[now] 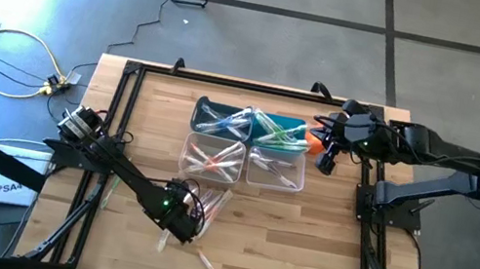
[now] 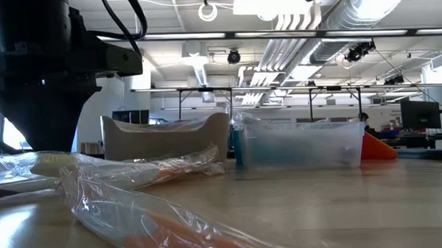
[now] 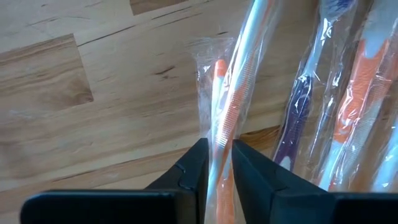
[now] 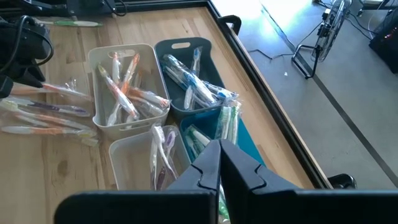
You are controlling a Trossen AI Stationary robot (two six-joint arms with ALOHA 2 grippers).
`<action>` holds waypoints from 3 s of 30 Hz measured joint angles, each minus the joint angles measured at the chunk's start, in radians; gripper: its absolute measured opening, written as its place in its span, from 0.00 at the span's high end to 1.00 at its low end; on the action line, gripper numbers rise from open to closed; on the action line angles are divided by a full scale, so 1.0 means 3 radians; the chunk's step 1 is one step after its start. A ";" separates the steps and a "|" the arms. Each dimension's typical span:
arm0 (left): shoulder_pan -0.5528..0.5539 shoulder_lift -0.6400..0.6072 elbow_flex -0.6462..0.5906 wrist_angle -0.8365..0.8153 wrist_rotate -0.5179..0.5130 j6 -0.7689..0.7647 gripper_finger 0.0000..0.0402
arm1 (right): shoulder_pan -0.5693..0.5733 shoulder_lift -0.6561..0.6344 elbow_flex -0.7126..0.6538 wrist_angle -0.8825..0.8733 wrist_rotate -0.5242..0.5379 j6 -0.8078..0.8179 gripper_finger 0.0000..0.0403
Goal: Pick & Place Toothbrushes
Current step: Put the orange toothbrush into the gray bin
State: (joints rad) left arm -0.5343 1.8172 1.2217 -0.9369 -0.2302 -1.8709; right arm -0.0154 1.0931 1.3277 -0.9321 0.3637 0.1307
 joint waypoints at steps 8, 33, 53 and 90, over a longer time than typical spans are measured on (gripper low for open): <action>0.0000 0.0000 0.0000 0.0001 -0.0001 0.0017 0.85 | 0.0000 0.0000 0.0000 0.0000 0.0000 0.0000 0.99; 0.0000 0.0004 -0.0126 0.0287 0.0022 0.0114 0.73 | 0.0001 0.0000 0.0000 -0.0001 -0.0001 -0.0001 0.99; 0.0000 0.0003 -0.0126 0.0237 0.0009 0.0101 0.95 | 0.0001 -0.0001 0.0000 -0.0001 0.0000 -0.0014 0.99; 0.0346 -0.1297 -0.0116 -0.0069 -0.0947 0.1432 1.00 | -0.0001 -0.0001 -0.0001 0.0050 0.0011 -0.0249 0.99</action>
State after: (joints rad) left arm -0.4305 1.4281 1.1869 -0.9577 -0.5143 -1.4415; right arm -0.0158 1.0927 1.3273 -0.9170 0.3672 0.0559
